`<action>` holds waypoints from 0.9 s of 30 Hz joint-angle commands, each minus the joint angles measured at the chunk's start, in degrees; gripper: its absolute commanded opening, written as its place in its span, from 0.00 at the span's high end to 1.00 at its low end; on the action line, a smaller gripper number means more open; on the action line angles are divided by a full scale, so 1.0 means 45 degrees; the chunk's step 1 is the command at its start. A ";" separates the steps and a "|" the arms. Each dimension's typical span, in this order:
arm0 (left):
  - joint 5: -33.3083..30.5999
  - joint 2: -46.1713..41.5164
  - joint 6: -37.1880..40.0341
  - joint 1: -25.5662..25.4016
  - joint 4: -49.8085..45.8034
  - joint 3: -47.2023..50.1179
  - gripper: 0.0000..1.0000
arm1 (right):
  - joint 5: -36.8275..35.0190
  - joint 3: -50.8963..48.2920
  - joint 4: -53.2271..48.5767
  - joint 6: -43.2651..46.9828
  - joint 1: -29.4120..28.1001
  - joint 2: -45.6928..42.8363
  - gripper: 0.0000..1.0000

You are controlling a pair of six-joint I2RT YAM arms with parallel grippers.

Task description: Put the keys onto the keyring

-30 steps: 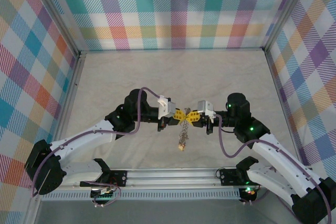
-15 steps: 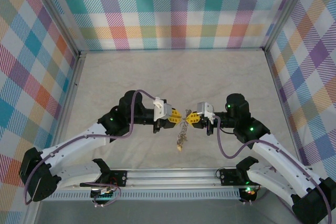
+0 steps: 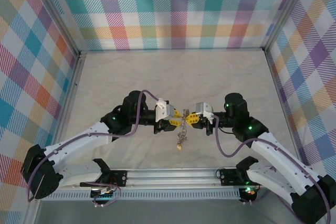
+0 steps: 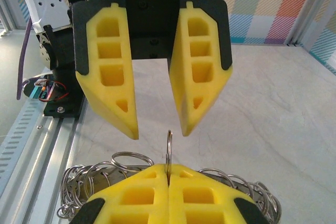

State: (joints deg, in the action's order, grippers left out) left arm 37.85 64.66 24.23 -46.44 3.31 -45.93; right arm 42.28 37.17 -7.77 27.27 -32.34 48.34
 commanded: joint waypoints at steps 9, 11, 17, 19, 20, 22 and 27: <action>0.0159 0.0576 -0.0011 -0.0111 0.0858 -0.0177 0.77 | 0.0850 0.0398 0.0686 0.0093 -0.0029 0.0253 1.00; 0.0203 0.0663 -0.0047 -0.0139 0.0991 -0.0203 0.78 | 0.0915 0.0421 0.0691 0.0103 -0.0021 0.0264 1.00; 0.0319 0.0865 -0.0169 -0.0229 0.1095 -0.0254 0.88 | 0.0831 0.0363 0.0556 0.0152 -0.0021 0.0196 1.00; 0.0376 0.0959 -0.0044 -0.0257 0.0914 -0.0282 0.93 | 0.0883 0.0335 0.0588 0.0152 -0.0021 0.0230 1.00; 0.0397 0.0992 -0.0002 -0.0249 0.0858 -0.0268 0.99 | 0.0873 0.0351 0.0604 0.0152 -0.0025 0.0234 1.00; 0.0418 0.1036 0.0025 -0.0249 0.0858 -0.0265 1.00 | 0.0766 0.0394 0.0648 0.0115 -0.0018 0.0235 1.00; 0.0456 0.0931 0.0112 -0.0267 0.0985 -0.0227 1.00 | 0.0273 0.0321 0.0808 -0.0112 -0.0022 0.0266 0.81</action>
State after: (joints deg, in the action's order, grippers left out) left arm 38.87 68.64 23.83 -46.87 6.33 -46.00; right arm 42.59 37.17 -7.66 27.29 -32.23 49.84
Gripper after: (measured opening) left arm 0.049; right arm 0.156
